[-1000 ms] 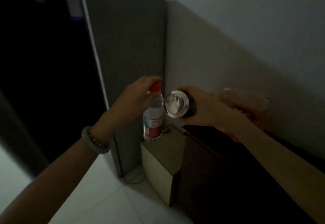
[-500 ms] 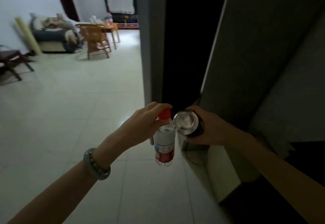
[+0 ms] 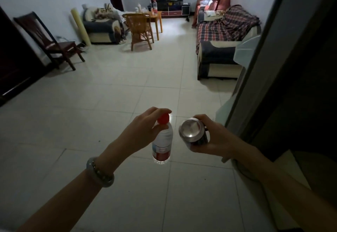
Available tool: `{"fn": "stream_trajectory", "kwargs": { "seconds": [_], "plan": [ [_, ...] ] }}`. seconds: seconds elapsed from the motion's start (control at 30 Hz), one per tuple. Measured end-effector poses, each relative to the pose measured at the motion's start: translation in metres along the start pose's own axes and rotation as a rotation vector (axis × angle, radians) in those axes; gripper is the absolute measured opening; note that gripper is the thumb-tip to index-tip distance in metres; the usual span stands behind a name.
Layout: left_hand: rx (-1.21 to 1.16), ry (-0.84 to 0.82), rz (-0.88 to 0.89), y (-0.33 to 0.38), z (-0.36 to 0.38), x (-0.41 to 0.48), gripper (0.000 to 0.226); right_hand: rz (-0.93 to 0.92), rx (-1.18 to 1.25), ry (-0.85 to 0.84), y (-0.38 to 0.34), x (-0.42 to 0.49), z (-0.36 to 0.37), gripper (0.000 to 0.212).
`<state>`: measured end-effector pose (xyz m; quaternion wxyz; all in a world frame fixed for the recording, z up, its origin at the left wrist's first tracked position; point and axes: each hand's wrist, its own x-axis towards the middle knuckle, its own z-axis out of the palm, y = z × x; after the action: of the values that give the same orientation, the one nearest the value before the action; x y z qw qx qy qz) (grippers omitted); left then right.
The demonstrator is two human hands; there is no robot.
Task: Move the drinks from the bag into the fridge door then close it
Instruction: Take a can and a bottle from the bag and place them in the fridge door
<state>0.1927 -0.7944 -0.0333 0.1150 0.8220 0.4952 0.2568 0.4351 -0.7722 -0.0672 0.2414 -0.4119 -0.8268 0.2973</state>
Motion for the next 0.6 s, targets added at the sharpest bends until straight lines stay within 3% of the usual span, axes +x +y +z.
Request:
{"fn": "stream_trajectory", "kwargs": {
  "seconds": [0.3, 0.6],
  "plan": [
    [0.113, 0.054, -0.077, -0.079, -0.001, 0.053, 0.043, 0.022, -0.02, 0.117, 0.025, 0.097, 0.015, 0.071],
    [0.119, -0.017, -0.038, -0.144, 0.002, 0.158, 0.044, 0.138, 0.02, 0.266, 0.09, 0.196, -0.002, 0.07]
  ]
}}
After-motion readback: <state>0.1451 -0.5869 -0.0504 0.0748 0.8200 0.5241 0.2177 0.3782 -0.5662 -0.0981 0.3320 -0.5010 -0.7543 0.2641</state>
